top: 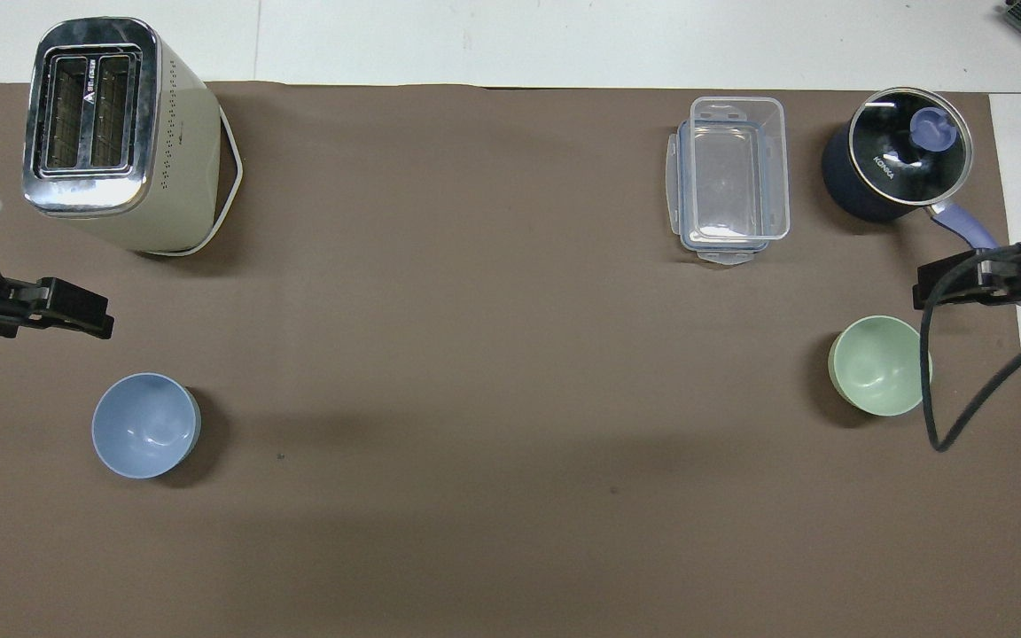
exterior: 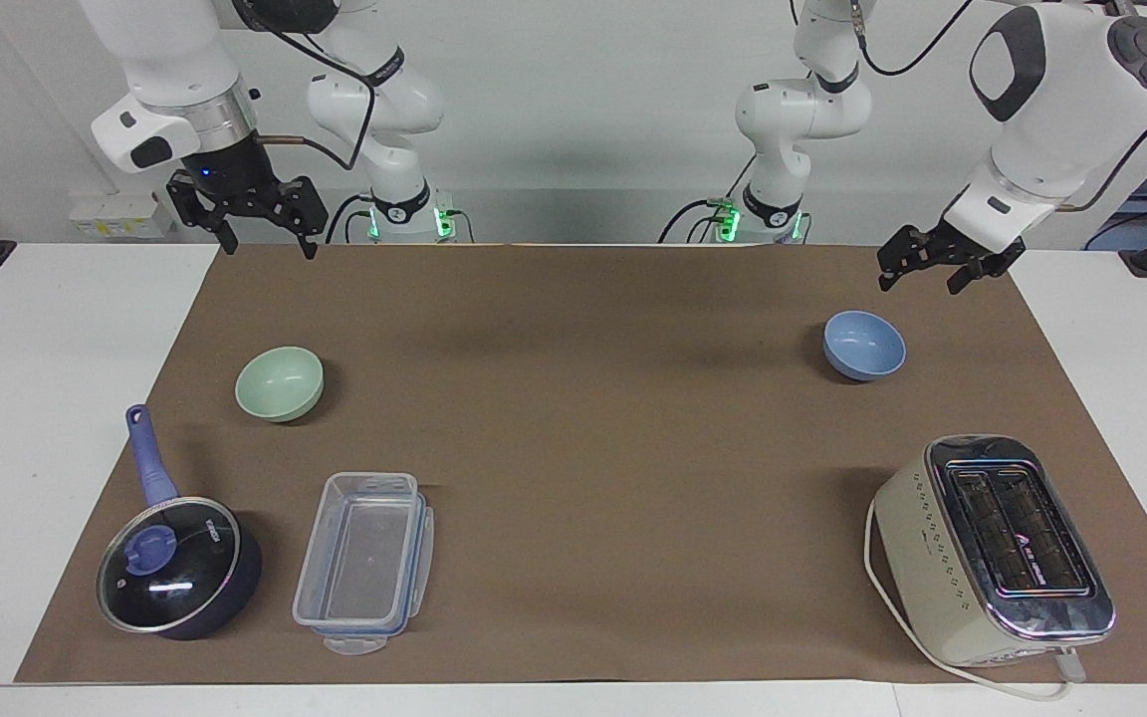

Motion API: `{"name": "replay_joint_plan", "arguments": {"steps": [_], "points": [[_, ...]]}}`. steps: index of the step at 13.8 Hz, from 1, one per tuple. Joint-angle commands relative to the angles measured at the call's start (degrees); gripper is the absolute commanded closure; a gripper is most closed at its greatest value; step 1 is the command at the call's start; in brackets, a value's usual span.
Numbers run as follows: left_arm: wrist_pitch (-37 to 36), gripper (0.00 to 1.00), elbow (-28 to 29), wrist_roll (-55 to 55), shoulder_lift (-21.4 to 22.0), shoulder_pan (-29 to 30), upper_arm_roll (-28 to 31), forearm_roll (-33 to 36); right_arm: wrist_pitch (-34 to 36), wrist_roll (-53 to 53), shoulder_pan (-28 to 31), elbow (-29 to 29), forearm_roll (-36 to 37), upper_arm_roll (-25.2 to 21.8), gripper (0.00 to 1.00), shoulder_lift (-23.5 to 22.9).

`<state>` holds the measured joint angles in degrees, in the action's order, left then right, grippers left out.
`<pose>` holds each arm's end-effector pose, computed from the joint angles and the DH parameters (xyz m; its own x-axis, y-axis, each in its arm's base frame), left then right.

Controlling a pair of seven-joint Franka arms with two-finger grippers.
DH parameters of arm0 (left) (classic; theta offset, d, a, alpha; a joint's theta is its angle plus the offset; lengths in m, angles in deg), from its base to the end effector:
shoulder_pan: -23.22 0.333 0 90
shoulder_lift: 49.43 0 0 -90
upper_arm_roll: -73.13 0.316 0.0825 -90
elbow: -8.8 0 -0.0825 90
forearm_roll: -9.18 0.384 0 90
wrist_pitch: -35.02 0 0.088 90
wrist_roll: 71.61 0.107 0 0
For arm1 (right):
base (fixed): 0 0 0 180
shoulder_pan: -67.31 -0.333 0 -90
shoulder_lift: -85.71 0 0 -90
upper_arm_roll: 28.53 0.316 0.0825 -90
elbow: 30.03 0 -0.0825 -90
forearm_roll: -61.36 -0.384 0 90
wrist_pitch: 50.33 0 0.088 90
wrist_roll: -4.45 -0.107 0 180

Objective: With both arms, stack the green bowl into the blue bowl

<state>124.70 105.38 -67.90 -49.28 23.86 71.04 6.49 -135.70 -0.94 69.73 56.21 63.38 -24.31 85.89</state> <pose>0.5470 -0.0189 0.5717 0.9894 -0.0900 -0.1143 -0.0842 -0.9950 0.0540 0.5455 0.0132 0.6500 0.9978 -0.0654 -0.0086 -0.0650 -0.9972 0.0364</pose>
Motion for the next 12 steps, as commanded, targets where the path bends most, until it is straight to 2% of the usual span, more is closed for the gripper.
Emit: {"name": "replay_joint_plan", "arguments": {"steps": [1, 7, 12], "points": [[6.96, 0.00, 8.86, 4.09, 3.62, 2.61, -0.28, 0.84, -0.41, -0.85, 0.31, 1.13, 0.01, 0.09, 0.00, 1.05], [19.19, 0.00, 22.15, 13.68, 5.56, 9.20, -0.28, 0.76, -0.41, -0.85, 0.31, 1.13, 0.01, 0.09, 0.00, 1.05], [35.60, 0.00, 35.93, 13.78, 5.48, 11.04, -0.28, 0.41, -0.41, -0.85, 0.31, 1.13, 0.01, 0.09, 0.00, 1.05]]}}
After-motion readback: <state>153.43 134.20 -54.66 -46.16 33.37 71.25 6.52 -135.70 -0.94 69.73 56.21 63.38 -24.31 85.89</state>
